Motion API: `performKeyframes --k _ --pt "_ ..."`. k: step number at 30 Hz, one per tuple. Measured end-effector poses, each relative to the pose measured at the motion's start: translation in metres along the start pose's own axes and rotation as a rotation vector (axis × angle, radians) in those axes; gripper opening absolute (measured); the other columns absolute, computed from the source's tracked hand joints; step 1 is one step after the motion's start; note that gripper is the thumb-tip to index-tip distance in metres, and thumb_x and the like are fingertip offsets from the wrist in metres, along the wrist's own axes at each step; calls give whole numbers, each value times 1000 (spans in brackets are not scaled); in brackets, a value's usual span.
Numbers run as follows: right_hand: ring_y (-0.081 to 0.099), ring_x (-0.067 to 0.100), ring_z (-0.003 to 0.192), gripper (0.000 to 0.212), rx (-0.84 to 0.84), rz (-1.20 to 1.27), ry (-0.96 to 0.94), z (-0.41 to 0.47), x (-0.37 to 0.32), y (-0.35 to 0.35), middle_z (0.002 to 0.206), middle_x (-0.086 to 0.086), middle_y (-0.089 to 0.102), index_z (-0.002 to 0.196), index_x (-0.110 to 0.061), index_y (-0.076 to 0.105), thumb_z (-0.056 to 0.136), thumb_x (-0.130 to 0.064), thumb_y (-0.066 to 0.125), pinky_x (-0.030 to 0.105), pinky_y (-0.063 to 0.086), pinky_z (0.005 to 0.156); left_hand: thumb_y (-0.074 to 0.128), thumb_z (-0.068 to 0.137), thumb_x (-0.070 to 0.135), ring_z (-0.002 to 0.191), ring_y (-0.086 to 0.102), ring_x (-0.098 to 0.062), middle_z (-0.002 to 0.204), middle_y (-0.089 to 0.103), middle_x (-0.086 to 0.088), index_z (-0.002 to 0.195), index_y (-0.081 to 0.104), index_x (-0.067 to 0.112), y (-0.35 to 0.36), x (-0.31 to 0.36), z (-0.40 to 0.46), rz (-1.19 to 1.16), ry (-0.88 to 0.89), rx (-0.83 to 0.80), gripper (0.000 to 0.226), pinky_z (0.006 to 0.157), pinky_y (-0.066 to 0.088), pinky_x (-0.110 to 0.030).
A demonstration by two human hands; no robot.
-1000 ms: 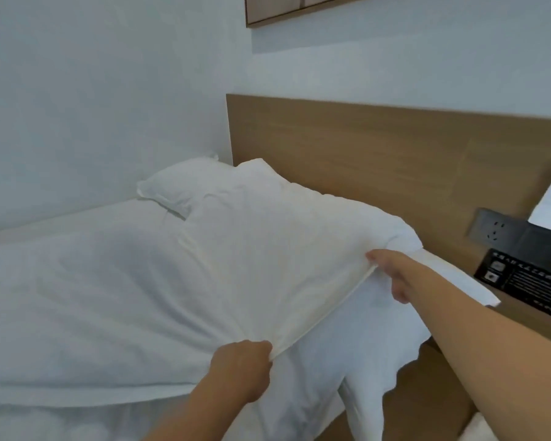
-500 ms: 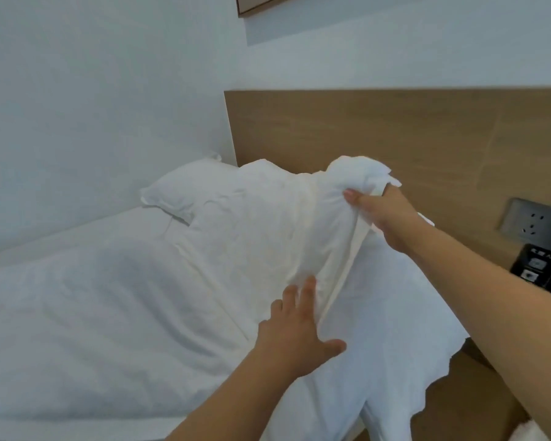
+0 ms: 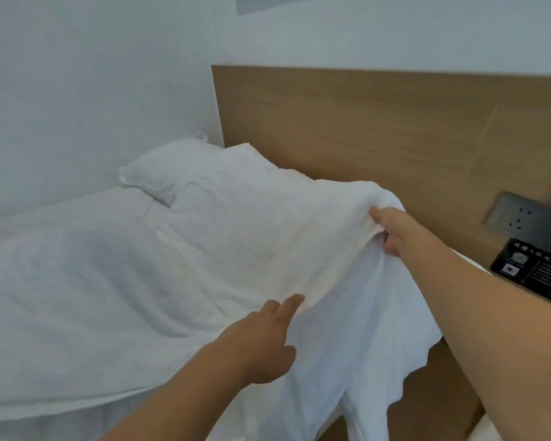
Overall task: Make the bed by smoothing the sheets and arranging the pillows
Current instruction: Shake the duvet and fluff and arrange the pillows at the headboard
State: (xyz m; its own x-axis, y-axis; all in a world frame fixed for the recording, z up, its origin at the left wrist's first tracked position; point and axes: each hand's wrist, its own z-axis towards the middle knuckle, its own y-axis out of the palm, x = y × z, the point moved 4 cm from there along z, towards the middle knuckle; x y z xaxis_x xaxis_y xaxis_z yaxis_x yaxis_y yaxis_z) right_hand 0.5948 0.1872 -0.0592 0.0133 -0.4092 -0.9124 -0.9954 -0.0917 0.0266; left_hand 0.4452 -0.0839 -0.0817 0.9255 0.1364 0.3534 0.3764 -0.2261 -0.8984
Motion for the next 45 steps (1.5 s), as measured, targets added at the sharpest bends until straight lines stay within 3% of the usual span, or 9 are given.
performKeyframes --k 5,10,18,22,27,32,37,41,45 --pt "65 21 92 39 -275 -135 -329 -78 -79 84 107 7 66 121 -11 53 89 -28 67 36 54 85 58 75 72 146 13 -24 158 -15 14 143 -24 47 -2 -7 5 -256 -202 61 110 117 22 -50" --pt "62 25 93 15 -166 -600 -835 -157 -160 111 102 9 63 99 -10 58 92 -23 59 39 54 84 57 69 73 127 36 -29 143 22 -1 140 -23 47 -19 29 19 -289 -273 463 111 107 36 -50" --pt "50 16 68 37 59 -223 -546 -84 -196 30 90 7 58 121 5 54 89 -14 50 17 46 47 52 90 27 86 52 -22 102 45 1 138 19 42 -138 52 -19 152 4 938 60 71 49 -35" --pt "50 23 106 21 336 -520 -419 -51 -142 17 92 3 49 110 -14 56 91 -23 56 30 43 97 59 79 44 109 45 -26 123 40 -2 142 14 30 -92 33 -5 226 -159 600 78 84 42 -39" --pt "48 28 128 66 177 -94 -95 20 -25 -25 136 -1 47 137 -10 42 74 -29 43 39 48 95 50 74 65 124 42 -34 137 40 -8 142 25 20 26 -48 -3 281 -626 90 84 101 24 -55" --pt "48 34 114 113 228 87 116 -59 55 -16 129 -3 41 134 -47 25 36 -85 67 61 39 91 37 95 18 101 58 -25 114 56 -6 122 43 14 53 -42 5 313 -456 259 28 78 39 -33" --pt "51 29 108 116 53 267 75 -91 70 40 124 -1 46 143 -36 14 56 -44 90 52 45 97 51 86 14 65 64 -24 74 65 0 85 39 21 22 -35 -11 320 -274 542 13 53 32 -29" --pt "53 16 86 28 36 529 85 -96 53 58 111 1 55 123 -33 45 97 -31 53 28 45 83 38 88 61 94 58 -23 99 59 4 102 38 24 35 -38 -30 161 -196 510 40 71 41 -34" --pt "57 25 104 47 357 379 -237 -89 42 27 125 3 55 137 -28 36 93 -13 44 44 49 97 44 74 69 129 35 -25 139 36 1 141 30 30 38 -106 -37 289 -302 341 78 107 27 -42"
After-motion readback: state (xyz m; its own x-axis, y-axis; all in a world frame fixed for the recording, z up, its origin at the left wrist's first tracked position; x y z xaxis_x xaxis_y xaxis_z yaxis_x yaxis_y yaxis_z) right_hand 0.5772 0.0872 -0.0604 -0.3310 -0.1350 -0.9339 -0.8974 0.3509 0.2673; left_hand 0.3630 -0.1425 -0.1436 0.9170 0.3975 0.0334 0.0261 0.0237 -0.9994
